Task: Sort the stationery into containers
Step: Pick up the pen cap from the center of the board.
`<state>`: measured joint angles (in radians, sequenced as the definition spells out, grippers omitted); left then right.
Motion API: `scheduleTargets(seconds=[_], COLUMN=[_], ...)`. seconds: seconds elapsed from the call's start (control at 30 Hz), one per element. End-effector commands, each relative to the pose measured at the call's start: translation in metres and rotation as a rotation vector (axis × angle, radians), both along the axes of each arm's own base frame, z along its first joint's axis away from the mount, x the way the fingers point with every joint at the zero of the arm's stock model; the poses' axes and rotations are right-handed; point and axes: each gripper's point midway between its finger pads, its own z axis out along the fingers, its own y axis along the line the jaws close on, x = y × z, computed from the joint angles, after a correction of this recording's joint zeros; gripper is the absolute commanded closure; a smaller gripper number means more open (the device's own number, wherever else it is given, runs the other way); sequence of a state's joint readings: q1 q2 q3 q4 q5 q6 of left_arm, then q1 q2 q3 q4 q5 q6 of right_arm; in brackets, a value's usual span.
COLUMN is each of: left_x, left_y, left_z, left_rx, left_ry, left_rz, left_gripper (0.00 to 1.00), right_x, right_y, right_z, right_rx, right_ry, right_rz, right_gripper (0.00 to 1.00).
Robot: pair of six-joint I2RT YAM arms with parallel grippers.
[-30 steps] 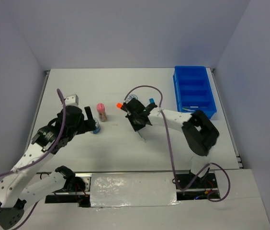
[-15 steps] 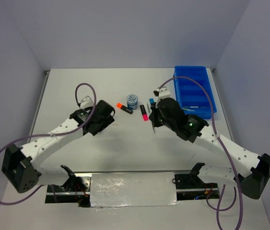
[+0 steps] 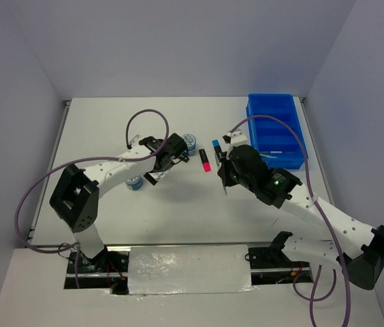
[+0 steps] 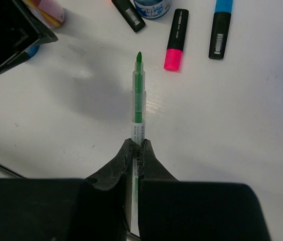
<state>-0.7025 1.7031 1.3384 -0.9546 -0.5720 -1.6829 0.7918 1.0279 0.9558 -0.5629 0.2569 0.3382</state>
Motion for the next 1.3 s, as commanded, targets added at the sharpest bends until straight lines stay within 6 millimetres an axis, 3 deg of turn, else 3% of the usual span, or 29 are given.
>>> scheduleTargets(seconds=[0.0, 0.37, 0.63, 1.27], left_x=[0.009, 0.027, 0.035, 0.025], left_y=[0.005, 0.000, -0.004, 0.002], left_z=[-0.008, -0.048, -0.054, -0.085], left_rx=[0.034, 0.067, 0.086, 0.118], left_ry=[0.022, 0.110, 0.115, 0.172], left_rz=[0.043, 0.028, 0.023, 0.024], left_gripper=[0.33, 0.40, 0.41, 0.47], right_x=[0.001, -0.007, -0.009, -0.011], right_y=[-0.005, -0.009, -0.004, 0.000], right_z=[0.013, 0.012, 0.010, 0.006], right_rx=[0.023, 0.037, 0.037, 0.038], right_ry=[-0.054, -0.074, -0.072, -0.061], right_rz=[-0.003, 0.037, 0.067, 0.093], right_gripper=[1.00, 1.00, 1.00, 1.00])
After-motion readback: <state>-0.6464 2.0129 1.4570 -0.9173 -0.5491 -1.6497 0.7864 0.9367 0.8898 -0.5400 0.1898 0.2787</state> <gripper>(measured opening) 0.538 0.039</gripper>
